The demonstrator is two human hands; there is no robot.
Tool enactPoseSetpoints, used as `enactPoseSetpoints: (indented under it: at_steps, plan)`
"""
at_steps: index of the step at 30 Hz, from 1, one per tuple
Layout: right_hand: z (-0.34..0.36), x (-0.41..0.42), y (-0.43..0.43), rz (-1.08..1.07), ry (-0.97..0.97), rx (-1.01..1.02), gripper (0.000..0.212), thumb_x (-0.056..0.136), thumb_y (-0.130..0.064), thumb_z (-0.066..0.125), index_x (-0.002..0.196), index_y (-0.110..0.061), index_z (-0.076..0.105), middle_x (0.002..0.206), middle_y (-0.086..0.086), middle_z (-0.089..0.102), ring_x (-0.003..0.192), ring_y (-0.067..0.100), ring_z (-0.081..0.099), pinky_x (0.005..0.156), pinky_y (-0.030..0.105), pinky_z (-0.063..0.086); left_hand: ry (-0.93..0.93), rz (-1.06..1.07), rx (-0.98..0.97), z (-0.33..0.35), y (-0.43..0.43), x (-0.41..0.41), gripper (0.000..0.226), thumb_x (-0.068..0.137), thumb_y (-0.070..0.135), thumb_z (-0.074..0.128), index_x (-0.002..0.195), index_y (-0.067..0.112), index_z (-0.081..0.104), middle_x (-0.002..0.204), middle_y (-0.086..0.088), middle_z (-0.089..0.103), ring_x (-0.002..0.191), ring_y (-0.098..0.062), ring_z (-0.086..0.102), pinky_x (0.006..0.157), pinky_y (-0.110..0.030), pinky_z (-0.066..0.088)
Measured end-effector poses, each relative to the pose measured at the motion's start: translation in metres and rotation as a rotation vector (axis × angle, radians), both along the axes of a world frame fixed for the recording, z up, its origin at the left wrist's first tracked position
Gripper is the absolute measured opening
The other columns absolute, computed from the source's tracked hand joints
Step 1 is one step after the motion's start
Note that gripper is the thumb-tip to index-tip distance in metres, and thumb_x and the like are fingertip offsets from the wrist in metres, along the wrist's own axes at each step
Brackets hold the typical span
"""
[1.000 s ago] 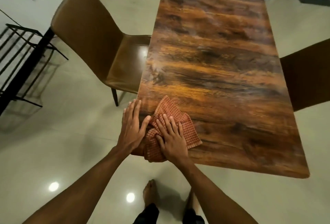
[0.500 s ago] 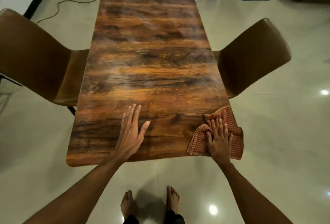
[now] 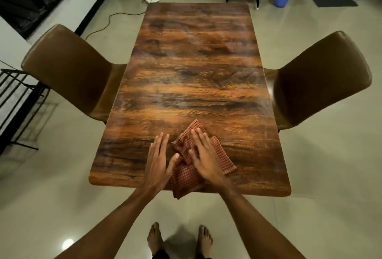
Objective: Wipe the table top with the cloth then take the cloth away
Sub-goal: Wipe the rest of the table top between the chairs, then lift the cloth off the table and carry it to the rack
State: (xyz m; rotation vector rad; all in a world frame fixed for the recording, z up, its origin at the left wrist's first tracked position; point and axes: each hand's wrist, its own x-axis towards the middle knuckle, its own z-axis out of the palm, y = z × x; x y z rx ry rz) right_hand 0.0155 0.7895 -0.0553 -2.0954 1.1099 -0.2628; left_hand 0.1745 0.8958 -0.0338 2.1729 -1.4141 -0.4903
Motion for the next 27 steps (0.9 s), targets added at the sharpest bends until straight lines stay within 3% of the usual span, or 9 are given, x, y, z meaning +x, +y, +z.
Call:
enactPoseSetpoints:
  at_steps: [3,7,10,13,16,18,20,23,27]
  plan:
    - [0.01,-0.033,-0.02,-0.104,0.019,-0.039,0.058,0.108,-0.029,0.047,0.162,-0.033,0.025,0.169,-0.003,0.025,0.156,0.019,0.018,0.125,0.041,0.013,0.025,0.057,0.015,-0.009,0.013,-0.016,0.06,0.103,0.04,0.047,0.157,0.019,0.029,0.164,-0.003,0.025,0.151,-0.018,0.023,0.122,-0.034,0.022]
    - [0.008,-0.042,-0.037,0.145,0.207,-0.122,0.068,0.098,-0.009,0.056,0.158,-0.03,0.033,0.163,0.0,0.037,0.151,0.021,0.028,0.125,0.04,0.021,0.012,0.017,0.08,-0.026,0.019,-0.056,0.044,0.103,0.031,0.048,0.146,0.021,0.048,0.152,-0.003,0.042,0.141,-0.021,0.037,0.116,-0.036,0.037]
    - [0.003,-0.031,-0.046,0.357,0.357,-0.183,0.073,0.098,-0.014,0.058,0.16,-0.036,0.026,0.166,0.0,0.029,0.152,0.025,0.024,0.125,0.045,0.022,-0.025,0.058,0.18,-0.035,0.011,-0.068,0.049,0.105,0.032,0.041,0.152,0.023,0.036,0.16,0.0,0.032,0.147,-0.019,0.028,0.118,-0.035,0.032]
    - [-0.002,-0.029,-0.048,0.392,0.492,-0.215,0.059,0.103,-0.024,0.051,0.157,-0.037,0.033,0.166,0.003,0.024,0.149,0.032,0.025,0.122,0.052,0.027,-0.07,0.114,0.206,-0.039,0.002,-0.065,0.06,0.105,0.03,0.04,0.16,0.025,0.014,0.164,-0.002,0.021,0.147,-0.021,0.025,0.119,-0.035,0.031]
    - [-0.001,-0.03,-0.046,0.269,0.421,-0.164,0.05,0.1,-0.013,0.055,0.147,-0.029,0.053,0.159,0.004,0.037,0.143,0.028,0.036,0.118,0.044,0.038,-0.078,0.194,0.228,-0.039,-0.007,-0.061,0.065,0.105,0.023,0.043,0.16,0.026,0.01,0.164,-0.002,0.022,0.143,-0.022,0.029,0.117,-0.036,0.034]
    - [0.002,-0.029,-0.043,0.148,0.294,-0.053,0.047,0.095,-0.004,0.053,0.137,-0.021,0.064,0.153,0.005,0.046,0.139,0.024,0.043,0.118,0.037,0.037,-0.088,0.237,0.262,-0.039,-0.013,-0.059,0.056,0.105,0.025,0.044,0.157,0.024,0.023,0.16,-0.003,0.029,0.14,-0.022,0.033,0.115,-0.037,0.037]
    - [0.006,-0.028,-0.04,0.098,0.232,-0.035,0.047,0.089,0.004,0.053,0.128,-0.016,0.071,0.15,0.009,0.051,0.139,0.026,0.046,0.12,0.04,0.035,-0.05,0.304,0.261,-0.037,-0.018,-0.055,0.044,0.103,0.024,0.047,0.147,0.021,0.04,0.15,-0.003,0.041,0.133,-0.021,0.041,0.11,-0.036,0.041]
    - [0.019,-0.02,-0.033,0.062,0.127,-0.032,0.047,0.083,0.009,0.054,0.118,-0.014,0.076,0.143,0.01,0.059,0.136,0.025,0.05,0.118,0.042,0.038,0.059,0.368,0.157,-0.028,-0.011,-0.039,0.027,0.099,0.014,0.053,0.126,0.017,0.057,0.132,-0.004,0.052,0.124,-0.024,0.05,0.105,-0.034,0.043]
    - [0.041,0.009,-0.022,0.021,-0.012,-0.051,0.042,0.078,0.01,0.064,0.107,-0.014,0.081,0.123,0.009,0.071,0.125,0.025,0.059,0.112,0.034,0.044,0.078,0.423,-0.051,-0.002,0.012,-0.007,0.012,0.093,0.011,0.062,0.104,0.017,0.063,0.119,-0.002,0.055,0.112,-0.021,0.051,0.092,-0.029,0.042]
